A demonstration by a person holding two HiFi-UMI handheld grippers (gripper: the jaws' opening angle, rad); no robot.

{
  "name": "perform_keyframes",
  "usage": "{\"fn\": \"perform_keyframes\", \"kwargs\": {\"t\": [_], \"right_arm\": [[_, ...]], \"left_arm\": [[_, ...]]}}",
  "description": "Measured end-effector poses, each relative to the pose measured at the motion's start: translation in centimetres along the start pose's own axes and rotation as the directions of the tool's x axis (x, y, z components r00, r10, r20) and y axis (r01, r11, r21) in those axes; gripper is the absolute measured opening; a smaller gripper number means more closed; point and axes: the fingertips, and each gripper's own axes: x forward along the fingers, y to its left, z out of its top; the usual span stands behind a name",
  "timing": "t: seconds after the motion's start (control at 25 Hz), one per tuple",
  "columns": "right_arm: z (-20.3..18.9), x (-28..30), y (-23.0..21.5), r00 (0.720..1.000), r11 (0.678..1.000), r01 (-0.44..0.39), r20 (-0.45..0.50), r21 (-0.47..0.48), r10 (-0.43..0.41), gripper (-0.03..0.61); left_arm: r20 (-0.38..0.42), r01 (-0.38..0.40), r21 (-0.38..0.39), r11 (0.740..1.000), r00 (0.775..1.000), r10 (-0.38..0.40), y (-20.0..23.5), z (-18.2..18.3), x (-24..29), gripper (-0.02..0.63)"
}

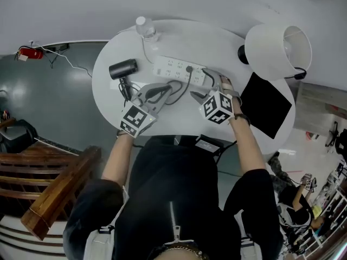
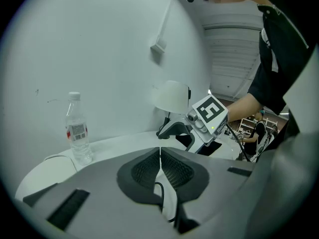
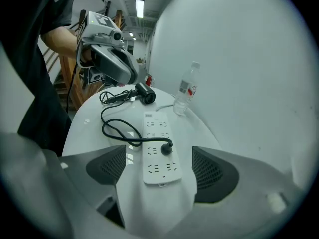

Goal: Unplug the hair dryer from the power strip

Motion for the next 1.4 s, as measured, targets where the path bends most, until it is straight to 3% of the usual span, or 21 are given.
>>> {"fn": "perform_keyframes", "kwargs": {"t": [0.4,0.64,0.96,1.4], "right_arm": [[-2.2,4.6,-0.7,0.989,0.991,-0.134,-0.063,-0.01,0.133,0.42],[-3.5,6.9,-0.4,0.969,0.974,-0.227,-0.101,0.005,0.226,0.443],[-4.7,8.6,-0.8,0.953,0.965,-0.263,-0.156,0.002,0.26,0.448],[-5.1,9.4,-0.3,0.929,0.954,-0.299,-0.229,0.0,0.291,0.448]], "left_arm": [[-0.013,-0.037,-0.032,0.999,0.999,0.036,1.3,-0.7,0.8,0.014],[-0.021,-0.058,-0.064,0.996,0.998,0.056,2.0,-1.2,1.5,0.014],[-0.025,-0.075,-0.118,0.99,0.997,0.072,2.9,-2.0,2.3,0.014],[-0.038,-0.061,-0.132,0.989,0.998,0.056,3.3,-2.4,3.3,0.014]]}}
